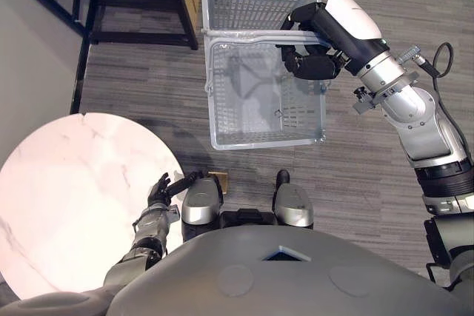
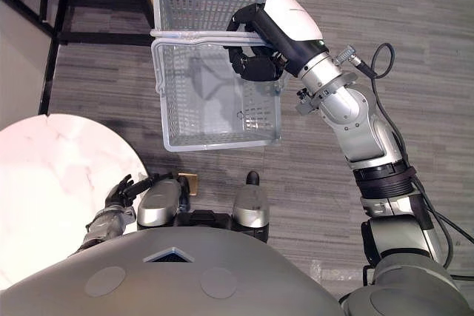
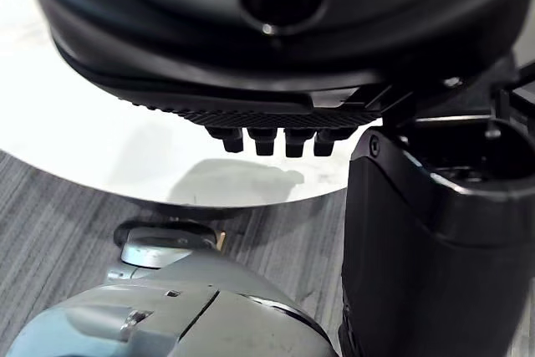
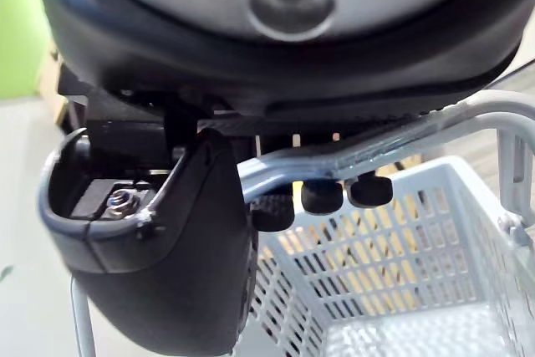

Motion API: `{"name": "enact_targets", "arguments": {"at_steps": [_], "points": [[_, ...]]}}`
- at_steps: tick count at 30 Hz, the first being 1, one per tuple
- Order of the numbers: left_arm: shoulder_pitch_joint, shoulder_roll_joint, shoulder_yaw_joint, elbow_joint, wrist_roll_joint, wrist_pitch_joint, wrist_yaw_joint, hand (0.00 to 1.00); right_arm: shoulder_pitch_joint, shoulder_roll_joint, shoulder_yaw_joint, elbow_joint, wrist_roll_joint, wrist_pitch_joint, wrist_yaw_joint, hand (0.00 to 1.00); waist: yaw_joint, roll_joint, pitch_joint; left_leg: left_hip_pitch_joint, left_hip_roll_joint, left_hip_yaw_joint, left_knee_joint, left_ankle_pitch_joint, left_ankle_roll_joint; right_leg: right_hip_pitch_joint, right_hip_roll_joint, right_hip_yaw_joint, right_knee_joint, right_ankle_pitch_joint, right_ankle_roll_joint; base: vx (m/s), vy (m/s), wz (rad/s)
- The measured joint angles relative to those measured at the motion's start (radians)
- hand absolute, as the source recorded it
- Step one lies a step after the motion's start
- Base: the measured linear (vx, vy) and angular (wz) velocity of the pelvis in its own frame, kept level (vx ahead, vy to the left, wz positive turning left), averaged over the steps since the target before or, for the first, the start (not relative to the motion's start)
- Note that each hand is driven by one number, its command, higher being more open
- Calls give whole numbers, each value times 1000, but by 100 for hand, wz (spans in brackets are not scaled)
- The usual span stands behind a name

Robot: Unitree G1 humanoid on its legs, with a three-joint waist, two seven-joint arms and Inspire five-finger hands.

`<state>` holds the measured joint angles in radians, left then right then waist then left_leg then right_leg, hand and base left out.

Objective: Pick vegetable in the basket

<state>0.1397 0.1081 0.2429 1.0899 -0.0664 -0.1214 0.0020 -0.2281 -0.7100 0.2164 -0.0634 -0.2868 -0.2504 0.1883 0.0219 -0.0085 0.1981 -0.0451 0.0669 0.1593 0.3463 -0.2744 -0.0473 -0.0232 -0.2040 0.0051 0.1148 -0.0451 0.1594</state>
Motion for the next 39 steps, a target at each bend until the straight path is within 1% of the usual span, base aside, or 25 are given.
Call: {"name": "enact_targets", "arguments": {"at_steps": [2,7,12,14,15,16,17,18,19,20,21,22,25,26,27,29,30,31,32,33,34,35,36,38,39], "points": [[4,-4,-2,0,11,0,-2,100,19,0,-3,2,-1,2,0,0,-3,6,-4,9,2,22,-10,1,2,-2,4,23,-20,23,-4,31,43,-42],[10,-7,-3,0,26,-4,-5,100,27,2,-3,12,-2,4,13,0,3,6,-9,37,12,56,-38,2,4,-2,13,55,-45,63,-11,10,31,-23],[11,-9,-16,-2,25,-8,-5,100,43,18,-5,13,-2,4,13,0,6,2,-13,36,12,67,-31,-6,8,-11,17,59,-38,75,-8,-23,11,-8],[11,-13,-24,-1,24,-9,-4,100,76,35,-15,17,-3,4,13,0,6,11,-12,32,25,68,-17,-20,13,-57,32,60,51,74,-8,-44,13,-7],[10,-12,-36,-1,24,-8,-4,100,102,52,-24,22,-10,6,13,0,6,18,-10,36,32,68,-19,-25,18,-129,39,60,196,71,-12,-88,58,-1],[10,-2,-50,-1,24,-8,-3,100,127,58,-28,22,-24,9,12,0,-1,11,-2,52,28,68,-17,-34,30,-210,39,62,379,73,-16,-99,65,5],[10,5,-60,0,24,-8,-2,100,139,58,-31,22,-25,9,12,0,-4,5,5,69,20,69,-15,-48,34,-236,30,61,462,83,-31,-85,68,12],[10,13,-73,-1,23,-8,-2,100,151,59,-33,22,-32,17,12,0,-6,1,19,96,11,68,-8,-68,42,-262,20,57,553,109,-67,-46,64,7],[9,15,-83,-1,23,-7,1,100,161,60,-36,23,-56,23,11,0,-14,11,31,126,10,66,7,-103,65,-298,7,38,643,149,-108,-36,121,3],[10,19,-87,0,24,-4,4,100,164,69,-38,22,-72,23,11,0,-25,19,38,140,7,67,12,-116,71,-322,-15,1,698,114,-114,-13,126,0],[10,20,-88,1,24,-3,4,100,164,70,-38,22,-72,23,11,0,-25,19,38,141,7,67,12,-117,72,-325,-17,-4,700,107,-115,51,114,-6],[6,31,-88,1,24,0,10,100,164,91,-50,21,-75,22,5,0,-30,13,40,142,8,71,14,-122,70,-356,-24,-75,640,45,-130,90,53,-6],[-10,32,-89,3,23,14,13,100,164,92,-73,20,-74,20,-4,0,-24,17,44,134,8,74,17,-116,58,-356,-23,-117,417,54,-115,194,-25,-1],[-17,29,-104,2,24,15,17,100,163,92,-86,20,-74,20,-12,0,-20,21,48,136,16,70,25,-116,44,-347,-24,-114,273,73,-89,257,-103,11],[-20,30,-111,3,24,15,18,100,161,92,-92,20,-74,21,-13,0,-20,28,52,141,20,65,24,-121,36,-344,-26,-112,227,81,-81,362,-176,23],[-23,29,-121,3,25,15,22,100,156,92,-101,19,-74,21,-17,0,-23,33,56,174,37,45,13,-146,-15,-340,-39,-114,105,114,-57,380,-244,27],[-13,34,-122,3,25,15,23,100,156,92,-101,18,-74,21,-17,0,-22,27,54,188,41,41,10,-157,-35,-337,-41,-116,90,138,-67,443,-333,25],[-16,45,-121,16,25,16,26,100,153,89,-106,18,-74,22,-18,0,-20,29,56,226,63,30,2,-178,-74,-330,-38,-126,128,207,-30,376,-297,10],[-24,29,-119,26,24,19,32,100,143,86,-111,22,-75,31,-19,0,-17,65,53,230,102,25,-1,-178,-91,-345,-7,-154,183,183,-62,556,-428,12],[-24,9,-117,27,25,17,32,100,127,87,-113,22,-81,46,-26,0,-25,79,48,226,135,10,-4,-139,-113,-371,11,-179,257,111,-88,453,-351,3],[-25,-10,-116,24,25,11,30,100,123,86,-122,21,-82,50,-26,0,-27,78,48,230,150,-12,-1,-92,-116,-389,18,-200,332,55,-119,450,-352,13],[-23,-12,-112,22,29,11,19,100,123,86,-128,22,-84,52,-26,0,-29,78,48,232,159,-26,2,-70,-115,-390,21,-212,365,29,-131,436,-356,23],[-22,-9,-104,22,27,13,21,100,123,86,-139,21,-84,62,-27,0,-43,70,46,227,177,-59,35,-7,-109,-389,20,-244,436,-30,-159,496,-421,25],[-19,-12,-82,22,25,14,22,100,123,86,-147,21,-84,64,-28,0,-49,65,44,194,192,-90,117,60,-101,-372,21,-276,471,-74,-179,410,-366,17],[-16,-12,-64,19,23,14,22,100,123,86,-148,20,-83,64,-30,0,-51,57,40,147,201,-107,218,136,-81,-351,26,-285,476,-113,-184,342,-318,10]]}}
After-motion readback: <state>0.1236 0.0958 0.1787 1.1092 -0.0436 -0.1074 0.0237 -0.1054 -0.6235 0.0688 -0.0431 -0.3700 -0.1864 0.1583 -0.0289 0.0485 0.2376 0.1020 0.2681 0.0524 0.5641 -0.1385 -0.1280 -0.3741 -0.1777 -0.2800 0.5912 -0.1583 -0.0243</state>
